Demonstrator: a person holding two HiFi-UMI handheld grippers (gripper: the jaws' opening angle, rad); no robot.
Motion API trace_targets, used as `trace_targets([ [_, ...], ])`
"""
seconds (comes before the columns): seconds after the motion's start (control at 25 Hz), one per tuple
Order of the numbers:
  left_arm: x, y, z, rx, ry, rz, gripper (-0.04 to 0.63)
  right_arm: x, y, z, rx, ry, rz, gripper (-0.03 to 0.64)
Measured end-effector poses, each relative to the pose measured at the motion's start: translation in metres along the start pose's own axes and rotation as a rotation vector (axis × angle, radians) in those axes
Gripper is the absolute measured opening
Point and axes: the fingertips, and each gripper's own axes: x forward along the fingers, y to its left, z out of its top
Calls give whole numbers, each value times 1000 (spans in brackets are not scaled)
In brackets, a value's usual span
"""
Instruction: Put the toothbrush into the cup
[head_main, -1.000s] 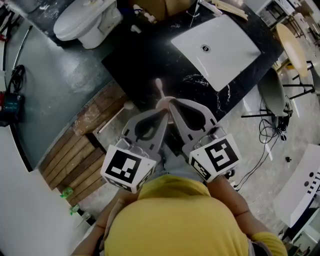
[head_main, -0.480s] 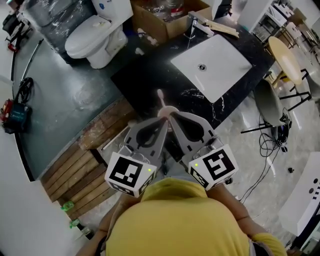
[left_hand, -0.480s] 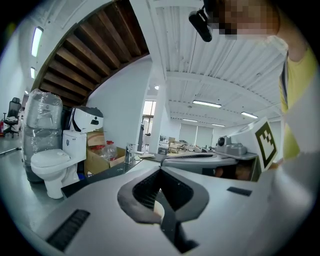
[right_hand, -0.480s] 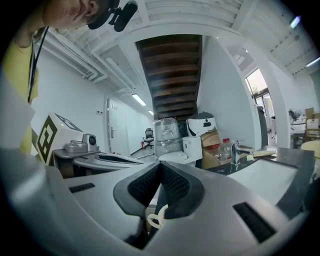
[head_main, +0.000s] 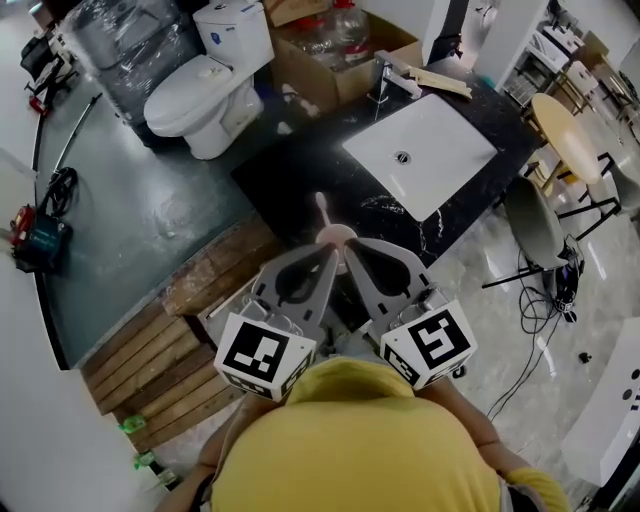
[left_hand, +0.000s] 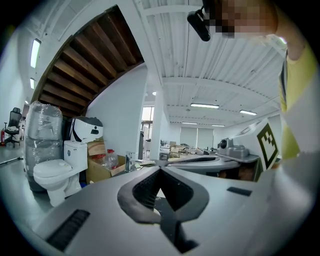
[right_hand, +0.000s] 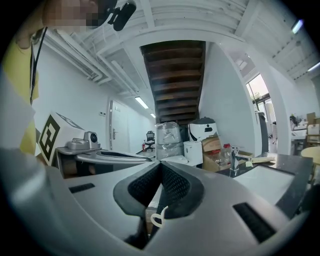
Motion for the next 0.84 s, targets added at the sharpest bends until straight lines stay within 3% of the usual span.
trace_targets([
  [0.84,4,-16,-7,11,-15,85,5,-17,-5,-6,-36,3,101,15],
])
